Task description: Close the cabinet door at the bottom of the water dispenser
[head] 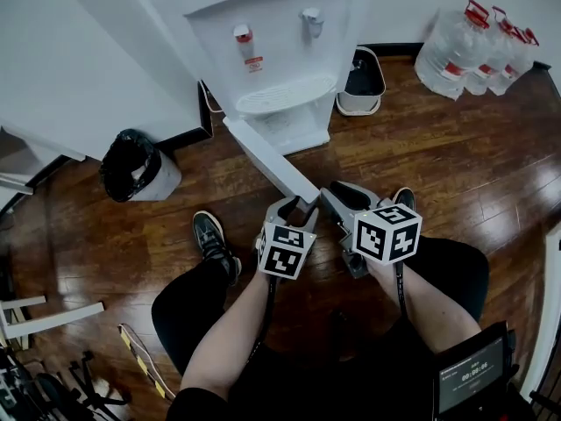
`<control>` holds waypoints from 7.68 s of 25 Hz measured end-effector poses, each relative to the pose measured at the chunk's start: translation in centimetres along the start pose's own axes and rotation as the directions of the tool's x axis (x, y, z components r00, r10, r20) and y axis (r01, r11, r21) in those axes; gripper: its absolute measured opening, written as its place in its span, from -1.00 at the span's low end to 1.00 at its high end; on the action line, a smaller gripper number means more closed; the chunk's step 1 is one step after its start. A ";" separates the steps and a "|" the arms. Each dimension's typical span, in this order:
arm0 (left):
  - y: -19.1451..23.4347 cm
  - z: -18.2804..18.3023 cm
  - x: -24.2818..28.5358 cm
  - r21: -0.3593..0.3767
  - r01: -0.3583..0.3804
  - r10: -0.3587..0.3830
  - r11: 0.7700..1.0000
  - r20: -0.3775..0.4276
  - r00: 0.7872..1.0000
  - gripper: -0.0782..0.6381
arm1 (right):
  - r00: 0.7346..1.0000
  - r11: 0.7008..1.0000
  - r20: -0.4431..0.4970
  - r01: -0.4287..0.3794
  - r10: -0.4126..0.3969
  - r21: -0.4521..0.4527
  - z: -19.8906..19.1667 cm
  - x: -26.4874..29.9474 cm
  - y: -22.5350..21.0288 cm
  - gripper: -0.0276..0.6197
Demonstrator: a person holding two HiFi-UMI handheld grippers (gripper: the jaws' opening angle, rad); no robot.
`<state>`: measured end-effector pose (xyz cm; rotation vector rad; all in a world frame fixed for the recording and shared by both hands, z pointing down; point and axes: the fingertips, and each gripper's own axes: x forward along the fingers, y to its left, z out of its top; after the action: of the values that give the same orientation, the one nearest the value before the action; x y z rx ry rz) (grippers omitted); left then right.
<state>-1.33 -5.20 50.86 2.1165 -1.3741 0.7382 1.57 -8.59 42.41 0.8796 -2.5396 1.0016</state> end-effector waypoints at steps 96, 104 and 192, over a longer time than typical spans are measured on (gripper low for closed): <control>16.9 8.4 9.3 -0.500 -0.274 0.330 0.821 0.024 0.944 0.01 | 0.948 0.861 -0.128 0.203 -0.293 -0.467 8.6 16.3 -16.8 0.31; 17.0 8.6 9.4 -0.496 -0.279 0.335 0.823 0.025 0.942 -0.01 | 0.951 0.857 -0.128 0.188 -0.280 -0.480 9.0 16.7 -17.0 0.31; -7.0 6.2 -18.1 -0.054 -0.161 0.166 0.986 0.489 0.856 -0.16 | 0.947 0.892 0.321 0.170 -0.029 -0.420 -1.1 -12.3 9.1 -0.44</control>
<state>-0.04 4.97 33.25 2.2952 -1.8333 0.2436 5.44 2.80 32.89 1.0752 -2.7673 0.2354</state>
